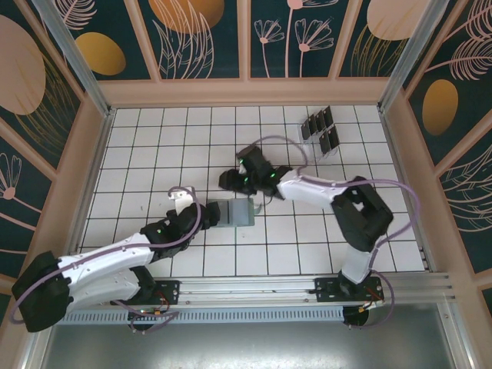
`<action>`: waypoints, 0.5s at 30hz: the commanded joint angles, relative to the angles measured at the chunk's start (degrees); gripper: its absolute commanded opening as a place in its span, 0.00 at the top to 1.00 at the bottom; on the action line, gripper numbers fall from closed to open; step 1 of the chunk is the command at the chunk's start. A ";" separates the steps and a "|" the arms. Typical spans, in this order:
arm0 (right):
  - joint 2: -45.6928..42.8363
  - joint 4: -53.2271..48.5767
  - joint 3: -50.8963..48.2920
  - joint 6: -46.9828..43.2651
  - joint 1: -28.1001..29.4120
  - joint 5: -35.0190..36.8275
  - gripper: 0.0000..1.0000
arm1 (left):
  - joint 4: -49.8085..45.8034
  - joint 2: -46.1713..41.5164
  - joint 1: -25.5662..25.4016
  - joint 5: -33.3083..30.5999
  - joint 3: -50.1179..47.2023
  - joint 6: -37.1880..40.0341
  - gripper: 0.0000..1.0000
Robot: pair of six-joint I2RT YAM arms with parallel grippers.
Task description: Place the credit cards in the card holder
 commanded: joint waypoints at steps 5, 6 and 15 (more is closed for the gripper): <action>-8.00 -15.85 6.59 -13.02 -14.53 9.51 0.51 | 3.68 8.06 3.12 4.76 5.42 7.17 0.01; -7.90 -17.03 7.24 -14.30 -17.12 10.30 0.51 | 3.81 9.11 4.20 5.83 6.25 7.88 0.01; -5.92 -23.34 11.93 -21.87 -28.34 23.37 0.54 | 2.89 13.26 10.73 9.50 11.07 14.31 0.01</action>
